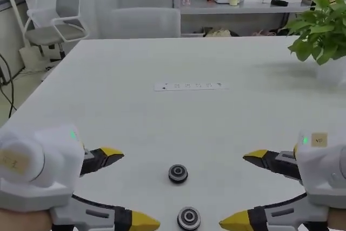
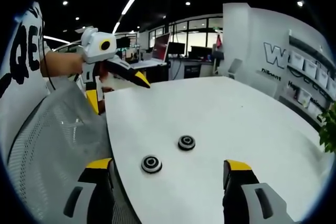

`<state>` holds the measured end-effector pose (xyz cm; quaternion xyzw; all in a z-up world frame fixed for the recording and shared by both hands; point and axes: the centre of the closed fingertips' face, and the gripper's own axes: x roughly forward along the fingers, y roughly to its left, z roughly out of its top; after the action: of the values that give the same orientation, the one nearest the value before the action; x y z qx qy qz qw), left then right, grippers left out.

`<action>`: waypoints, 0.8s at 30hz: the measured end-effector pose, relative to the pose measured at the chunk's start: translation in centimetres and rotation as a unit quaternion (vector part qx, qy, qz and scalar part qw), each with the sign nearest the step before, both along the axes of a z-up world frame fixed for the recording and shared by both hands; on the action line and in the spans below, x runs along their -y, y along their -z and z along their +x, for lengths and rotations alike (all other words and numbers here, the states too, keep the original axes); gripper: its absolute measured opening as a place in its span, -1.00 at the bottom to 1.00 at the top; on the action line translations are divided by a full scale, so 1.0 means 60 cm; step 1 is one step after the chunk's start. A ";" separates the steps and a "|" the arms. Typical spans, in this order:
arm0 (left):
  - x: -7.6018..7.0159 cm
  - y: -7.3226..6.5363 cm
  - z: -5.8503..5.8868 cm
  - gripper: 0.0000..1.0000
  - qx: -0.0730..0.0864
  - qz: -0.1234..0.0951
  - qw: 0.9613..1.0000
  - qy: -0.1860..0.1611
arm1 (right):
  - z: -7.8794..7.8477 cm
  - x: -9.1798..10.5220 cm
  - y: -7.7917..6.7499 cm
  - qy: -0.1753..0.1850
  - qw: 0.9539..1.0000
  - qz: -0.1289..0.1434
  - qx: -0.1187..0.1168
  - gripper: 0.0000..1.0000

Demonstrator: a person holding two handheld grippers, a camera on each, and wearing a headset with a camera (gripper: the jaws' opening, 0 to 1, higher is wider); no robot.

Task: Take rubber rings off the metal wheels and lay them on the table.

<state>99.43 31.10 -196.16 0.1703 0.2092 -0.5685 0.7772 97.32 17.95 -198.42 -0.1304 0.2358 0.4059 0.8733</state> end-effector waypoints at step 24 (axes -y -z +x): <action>0.005 0.021 0.008 0.63 -0.004 0.006 1.000 0.013 | 0.016 0.001 0.018 -0.006 1.000 -0.011 0.001 0.73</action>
<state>99.92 30.79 -197.43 0.1754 0.2137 -0.5780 0.7677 98.26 17.87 -199.49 -0.1422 0.2385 0.4079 0.8698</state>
